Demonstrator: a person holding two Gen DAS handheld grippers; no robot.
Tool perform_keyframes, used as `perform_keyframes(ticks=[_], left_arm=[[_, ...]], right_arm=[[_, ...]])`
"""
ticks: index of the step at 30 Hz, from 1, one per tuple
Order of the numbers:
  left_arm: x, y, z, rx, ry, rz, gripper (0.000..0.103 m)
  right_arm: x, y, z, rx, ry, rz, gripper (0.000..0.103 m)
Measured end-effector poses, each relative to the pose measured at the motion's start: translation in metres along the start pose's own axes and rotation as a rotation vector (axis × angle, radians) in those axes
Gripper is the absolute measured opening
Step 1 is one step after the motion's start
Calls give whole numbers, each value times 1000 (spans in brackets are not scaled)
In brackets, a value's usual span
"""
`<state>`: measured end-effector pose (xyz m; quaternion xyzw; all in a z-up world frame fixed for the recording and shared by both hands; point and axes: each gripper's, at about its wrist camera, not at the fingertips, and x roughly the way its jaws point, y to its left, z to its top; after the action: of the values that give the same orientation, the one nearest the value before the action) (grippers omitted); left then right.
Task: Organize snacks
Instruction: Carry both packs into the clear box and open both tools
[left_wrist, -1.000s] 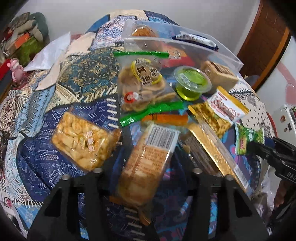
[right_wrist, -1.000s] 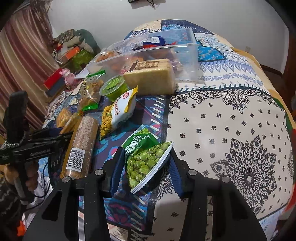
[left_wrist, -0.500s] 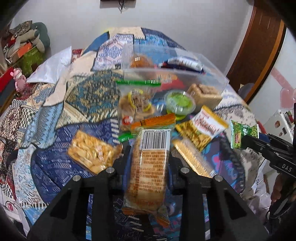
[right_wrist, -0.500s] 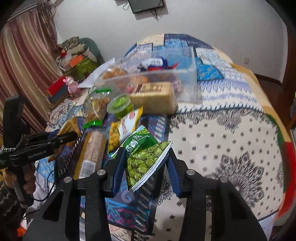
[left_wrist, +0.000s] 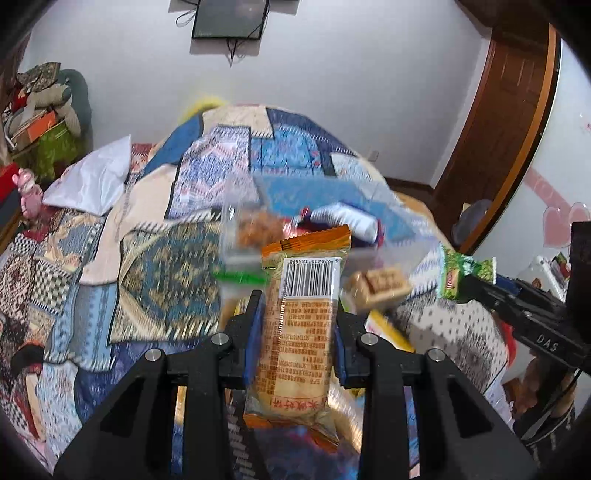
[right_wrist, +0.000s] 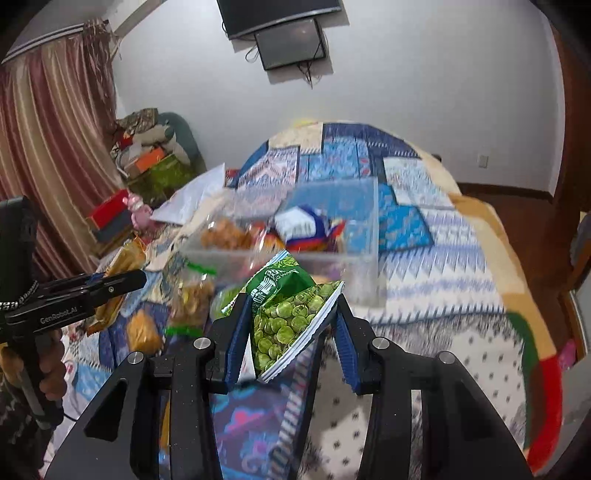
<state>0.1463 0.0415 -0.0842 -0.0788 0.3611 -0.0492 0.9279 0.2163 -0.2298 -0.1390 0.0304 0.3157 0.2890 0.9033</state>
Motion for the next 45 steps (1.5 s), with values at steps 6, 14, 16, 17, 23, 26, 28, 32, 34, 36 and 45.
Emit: perform_keyframes(ticks=[6, 14, 16, 17, 23, 26, 28, 32, 34, 36, 45], left_arm=[[17, -8, 31, -11, -38, -25, 32], [66, -8, 56, -36, -19, -7, 32], [83, -5, 60, -48, -1, -1, 32], [92, -4, 62, -53, 8, 0, 32], [129, -6, 68, -52, 47, -11, 32], [141, -11, 70, -33, 51, -11, 32], [148, -15, 71, -19, 54, -8, 32], [158, -19, 71, -10, 61, 9, 32], [161, -19, 71, -7, 63, 20, 33], [162, -18, 69, -10, 73, 28, 41], [138, -15, 63, -38, 64, 16, 51]], right_arm=[[10, -6, 22, -2, -45, -28, 40], [38, -25, 40, 23, -56, -68, 40], [48, -30, 43, 27, -49, -80, 40], [52, -32, 44, 32, -44, -83, 40], [78, -41, 45, 50, -13, -74, 40], [85, -42, 45, 40, -11, -67, 40], [90, -42, 45, 37, -6, -62, 40], [99, -41, 44, 23, -1, -60, 40], [100, -37, 44, -11, -3, -90, 40], [101, -32, 43, -41, 3, -104, 41], [92, -31, 44, -60, 32, -126, 47]])
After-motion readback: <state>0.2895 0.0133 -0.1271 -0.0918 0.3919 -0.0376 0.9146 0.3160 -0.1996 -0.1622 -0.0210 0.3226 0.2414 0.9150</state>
